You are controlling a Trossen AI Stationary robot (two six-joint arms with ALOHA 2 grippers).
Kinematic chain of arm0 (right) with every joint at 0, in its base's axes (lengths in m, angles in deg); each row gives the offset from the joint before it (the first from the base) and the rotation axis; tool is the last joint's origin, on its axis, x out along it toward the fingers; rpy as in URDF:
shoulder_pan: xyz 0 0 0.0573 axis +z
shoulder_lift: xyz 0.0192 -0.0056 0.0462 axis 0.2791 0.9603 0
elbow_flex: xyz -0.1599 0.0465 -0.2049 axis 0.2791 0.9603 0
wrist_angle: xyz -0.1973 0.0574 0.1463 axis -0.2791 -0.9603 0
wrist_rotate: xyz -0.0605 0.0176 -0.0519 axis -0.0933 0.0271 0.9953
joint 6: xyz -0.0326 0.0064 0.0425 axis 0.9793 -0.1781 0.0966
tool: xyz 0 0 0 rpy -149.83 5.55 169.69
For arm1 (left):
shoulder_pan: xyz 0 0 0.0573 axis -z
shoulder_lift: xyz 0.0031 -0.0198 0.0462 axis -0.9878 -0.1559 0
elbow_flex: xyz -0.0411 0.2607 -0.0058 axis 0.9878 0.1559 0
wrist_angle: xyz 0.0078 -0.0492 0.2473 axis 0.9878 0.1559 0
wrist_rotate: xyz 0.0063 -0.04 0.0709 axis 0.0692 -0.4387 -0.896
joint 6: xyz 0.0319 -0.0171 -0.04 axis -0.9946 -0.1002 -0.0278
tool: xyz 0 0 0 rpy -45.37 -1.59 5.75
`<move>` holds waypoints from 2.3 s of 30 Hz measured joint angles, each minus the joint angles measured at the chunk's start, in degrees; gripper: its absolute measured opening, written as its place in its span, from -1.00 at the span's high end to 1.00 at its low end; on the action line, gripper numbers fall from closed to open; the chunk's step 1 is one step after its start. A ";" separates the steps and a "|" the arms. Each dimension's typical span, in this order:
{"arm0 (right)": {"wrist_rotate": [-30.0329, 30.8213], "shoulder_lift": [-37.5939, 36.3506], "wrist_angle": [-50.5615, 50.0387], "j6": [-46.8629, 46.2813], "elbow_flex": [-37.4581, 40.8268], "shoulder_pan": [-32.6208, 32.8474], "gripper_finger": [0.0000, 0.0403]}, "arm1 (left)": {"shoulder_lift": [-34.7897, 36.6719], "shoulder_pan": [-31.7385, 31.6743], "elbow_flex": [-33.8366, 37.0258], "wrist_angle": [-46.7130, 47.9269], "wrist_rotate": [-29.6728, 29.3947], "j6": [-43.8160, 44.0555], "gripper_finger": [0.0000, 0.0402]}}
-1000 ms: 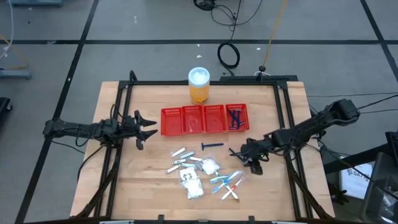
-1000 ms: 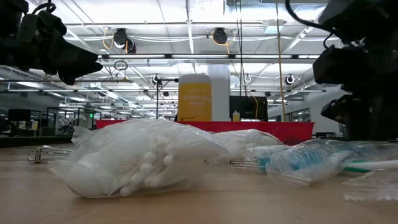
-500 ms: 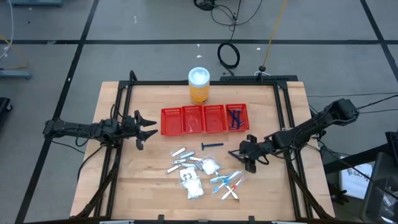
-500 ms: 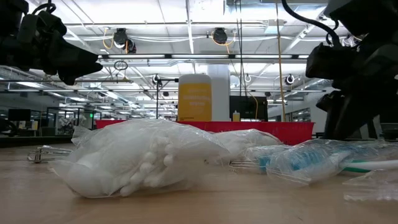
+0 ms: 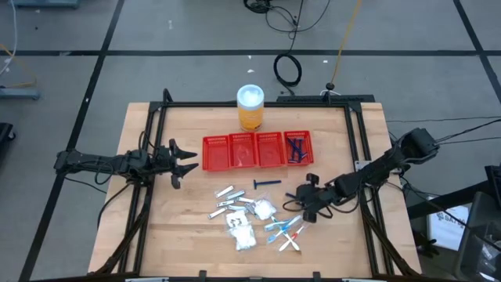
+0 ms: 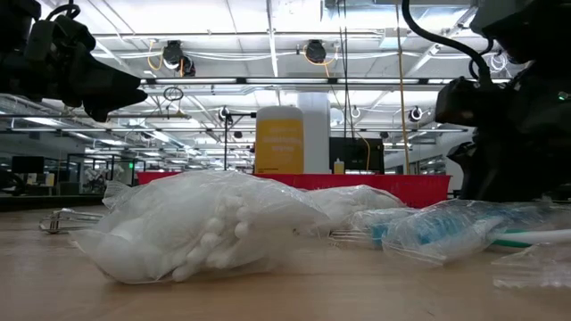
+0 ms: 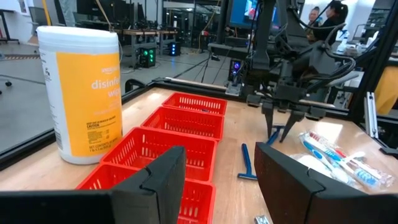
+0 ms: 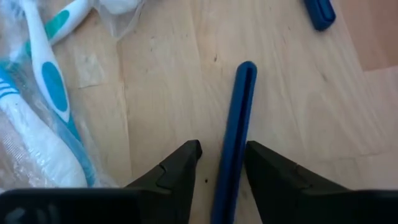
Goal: Pick & Place Travel size toiletries
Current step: Put the blue razor into the right red basket
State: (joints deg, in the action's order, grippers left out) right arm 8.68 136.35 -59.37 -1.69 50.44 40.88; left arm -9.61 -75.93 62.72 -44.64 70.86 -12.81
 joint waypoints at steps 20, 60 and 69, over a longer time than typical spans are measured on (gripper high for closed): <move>0.42 -2.65 0.76 3.94 0.15 -0.23 0.84 | 0.00 0.01 0.00 -0.02 0.00 0.00 0.07; 16.70 -19.27 19.73 17.21 0.26 -15.04 0.86 | 0.01 0.02 0.00 0.00 0.00 0.00 0.07; 26.09 -19.28 18.68 16.91 0.75 -19.60 0.88 | 0.00 0.02 0.00 0.00 0.00 0.00 0.07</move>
State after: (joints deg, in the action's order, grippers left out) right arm 34.77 117.07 -40.69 15.22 51.19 21.29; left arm -9.60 -75.91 62.72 -44.64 70.86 -12.81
